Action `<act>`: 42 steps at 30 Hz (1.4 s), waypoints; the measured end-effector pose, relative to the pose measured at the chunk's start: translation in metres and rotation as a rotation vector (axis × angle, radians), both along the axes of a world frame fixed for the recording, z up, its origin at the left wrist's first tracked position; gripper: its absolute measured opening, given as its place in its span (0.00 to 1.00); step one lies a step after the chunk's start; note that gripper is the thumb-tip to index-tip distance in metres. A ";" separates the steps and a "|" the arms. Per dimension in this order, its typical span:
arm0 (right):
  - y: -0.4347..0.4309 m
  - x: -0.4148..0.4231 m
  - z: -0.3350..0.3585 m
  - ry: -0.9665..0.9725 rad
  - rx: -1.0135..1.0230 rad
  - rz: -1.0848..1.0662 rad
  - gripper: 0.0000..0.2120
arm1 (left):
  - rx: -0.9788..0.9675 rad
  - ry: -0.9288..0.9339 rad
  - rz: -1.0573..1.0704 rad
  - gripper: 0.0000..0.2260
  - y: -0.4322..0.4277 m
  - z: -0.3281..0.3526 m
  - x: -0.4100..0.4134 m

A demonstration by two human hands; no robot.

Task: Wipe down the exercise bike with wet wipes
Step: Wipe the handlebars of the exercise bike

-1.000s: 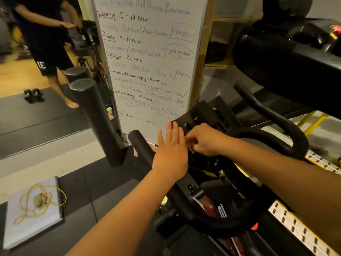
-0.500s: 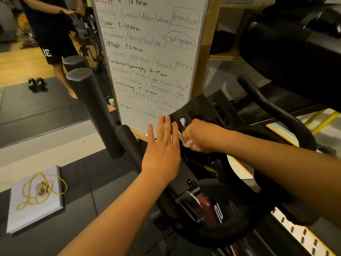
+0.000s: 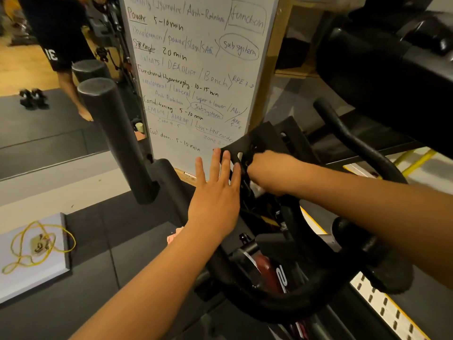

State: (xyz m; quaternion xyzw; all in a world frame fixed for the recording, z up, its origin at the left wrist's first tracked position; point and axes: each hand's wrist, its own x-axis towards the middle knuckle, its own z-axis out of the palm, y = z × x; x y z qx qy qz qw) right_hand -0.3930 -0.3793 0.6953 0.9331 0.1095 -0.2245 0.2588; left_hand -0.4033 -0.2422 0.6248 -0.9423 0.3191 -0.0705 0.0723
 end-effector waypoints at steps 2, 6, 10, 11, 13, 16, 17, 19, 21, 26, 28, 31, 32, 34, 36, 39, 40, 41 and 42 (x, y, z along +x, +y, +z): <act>0.001 -0.008 0.005 0.124 0.029 -0.077 0.11 | -0.005 -0.004 -0.003 0.34 0.001 -0.001 -0.002; -0.030 0.010 0.044 -0.043 0.536 -0.259 0.08 | 0.007 -0.010 -0.057 0.34 -0.004 0.007 0.001; -0.066 0.024 0.035 -0.552 0.681 -0.194 0.09 | -0.052 0.025 -0.113 0.35 -0.022 0.018 0.016; -0.071 0.023 0.026 -0.518 0.666 -0.191 0.08 | -0.071 0.046 -0.131 0.36 -0.027 0.019 0.019; -0.080 0.015 0.018 -0.414 0.586 -0.194 0.06 | -0.070 0.071 -0.188 0.39 -0.035 0.019 0.026; -0.094 0.000 0.024 -0.155 0.470 -0.258 0.07 | -0.114 0.173 -0.246 0.42 -0.040 0.023 0.033; -0.097 -0.003 0.029 -0.080 0.476 -0.305 0.07 | -0.157 0.210 -0.242 0.42 -0.042 0.025 0.036; -0.102 0.004 0.040 -0.133 0.604 -0.384 0.08 | -0.211 0.217 -0.246 0.42 -0.049 0.030 0.043; -0.103 0.021 0.044 -0.491 0.829 -0.402 0.08 | -0.248 0.207 -0.274 0.39 -0.058 0.032 0.048; -0.112 0.041 -0.001 -0.368 0.874 -0.527 0.12 | -0.306 0.143 -0.256 0.36 -0.069 0.012 0.050; -0.124 0.034 -0.006 -0.158 0.828 -0.574 0.08 | -0.310 0.106 -0.256 0.37 -0.069 0.005 0.050; -0.133 0.025 -0.003 0.034 0.726 -0.607 0.08 | -0.322 0.073 -0.249 0.38 -0.070 0.001 0.050; -0.133 0.026 0.000 0.091 0.639 -0.591 0.08 | -0.322 0.059 -0.244 0.38 -0.071 -0.001 0.050; -0.132 0.036 0.007 0.077 0.502 -0.533 0.08 | -0.306 0.030 -0.242 0.38 -0.071 -0.003 0.049; -0.138 0.053 0.017 -0.199 0.551 -0.470 0.10 | -0.293 0.016 -0.246 0.38 -0.072 -0.003 0.050; -0.143 0.068 0.011 -0.481 0.529 -0.277 0.05 | -0.285 0.010 -0.236 0.39 -0.072 -0.003 0.050; -0.142 0.069 0.002 -0.431 0.459 -0.215 0.07 | -0.282 0.008 -0.236 0.39 -0.072 -0.003 0.050; -0.140 0.069 -0.006 -0.371 0.393 -0.169 0.09 | -0.282 0.002 -0.238 0.39 -0.072 -0.003 0.050; -0.138 0.068 -0.010 -0.319 0.341 -0.152 0.09 | -0.282 -0.007 -0.239 0.39 -0.072 -0.003 0.050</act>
